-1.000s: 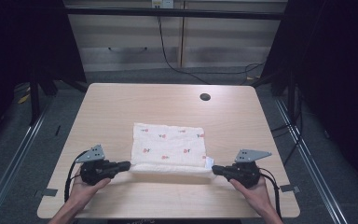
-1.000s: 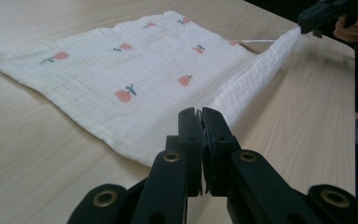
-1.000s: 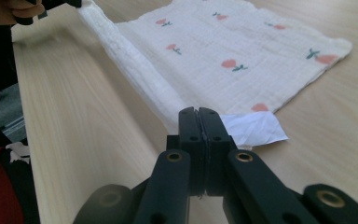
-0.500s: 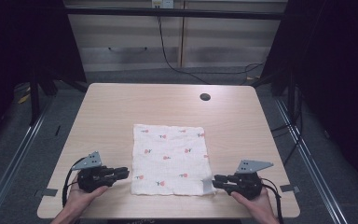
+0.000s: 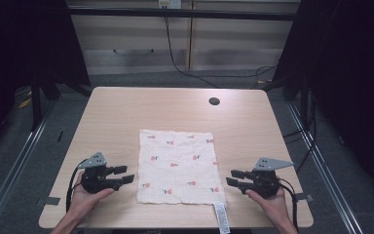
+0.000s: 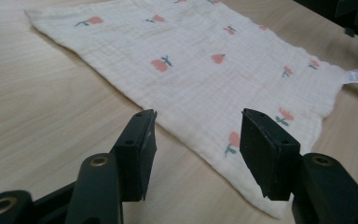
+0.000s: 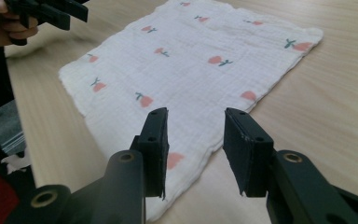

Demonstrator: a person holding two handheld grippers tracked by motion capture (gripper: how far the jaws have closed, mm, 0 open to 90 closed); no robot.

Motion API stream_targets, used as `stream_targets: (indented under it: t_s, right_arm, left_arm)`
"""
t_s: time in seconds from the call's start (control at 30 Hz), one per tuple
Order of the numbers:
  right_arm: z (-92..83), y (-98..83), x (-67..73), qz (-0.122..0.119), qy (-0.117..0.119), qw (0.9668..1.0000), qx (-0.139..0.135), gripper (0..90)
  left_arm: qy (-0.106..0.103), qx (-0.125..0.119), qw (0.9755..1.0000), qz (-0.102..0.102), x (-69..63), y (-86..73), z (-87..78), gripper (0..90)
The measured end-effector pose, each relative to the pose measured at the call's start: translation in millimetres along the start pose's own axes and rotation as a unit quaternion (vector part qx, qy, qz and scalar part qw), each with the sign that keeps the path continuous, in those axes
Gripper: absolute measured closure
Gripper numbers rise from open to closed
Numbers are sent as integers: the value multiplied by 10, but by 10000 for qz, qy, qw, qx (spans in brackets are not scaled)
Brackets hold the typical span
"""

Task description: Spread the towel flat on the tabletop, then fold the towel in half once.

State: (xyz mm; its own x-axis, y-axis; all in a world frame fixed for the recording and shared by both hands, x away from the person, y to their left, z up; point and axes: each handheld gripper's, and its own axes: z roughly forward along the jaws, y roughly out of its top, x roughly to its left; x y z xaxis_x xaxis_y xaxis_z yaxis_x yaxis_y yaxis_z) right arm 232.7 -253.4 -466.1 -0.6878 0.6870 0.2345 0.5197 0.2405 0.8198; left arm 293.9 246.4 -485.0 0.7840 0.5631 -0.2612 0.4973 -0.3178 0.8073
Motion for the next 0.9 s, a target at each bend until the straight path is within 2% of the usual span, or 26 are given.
stream_targets:
  t_s: [0.2,0.3,0.37,0.4,0.43,0.47,0.5,0.6,0.67,0.7,0.77,0.83,0.87,0.9]
  right_arm:
    - [196,130,-100,-24,17,9999,102,570]
    - [366,240,-160,-72,41,9998,202,544]
    - [398,259,-169,-97,53,9997,237,542]
    - [482,310,-190,-151,66,9994,291,542]
    - [482,310,-190,-151,66,9994,291,542]
    - [552,351,-206,-170,113,9991,363,543]
    - [583,373,-212,-212,82,9989,398,543]
    - [665,425,-256,-214,106,9987,461,557]
    - [701,445,-280,-198,111,9986,468,560]
    - [750,469,-324,-166,119,9986,486,558]
    - [797,477,-380,-120,117,9986,511,560]
    - [852,479,-429,-116,72,9982,580,570]
    - [852,479,-429,-116,72,9982,580,570]
    - [929,476,-485,-103,16,9976,691,578]
  left_arm:
    - [86,8,9999,83,24,106,31,413]
    - [161,38,9999,-6,125,204,78,404]
    - [183,-7,9998,-30,158,228,95,430]
    - [276,42,9996,-50,205,278,141,428]
    - [276,42,9996,-50,205,278,141,428]
    - [343,64,9994,-52,254,330,205,429]
    - [353,157,9992,-65,291,363,247,430]
    - [360,88,9992,-168,345,397,314,429]
    - [202,193,9992,-294,406,445,412,416]
    - [203,140,9992,-328,428,436,454,409]
    - [203,206,9990,-336,447,422,507,392]
    - [267,328,9988,-261,483,410,562,391]
    - [267,328,9988,-261,483,410,562,408]
    - [237,403,9987,-197,496,417,613,424]
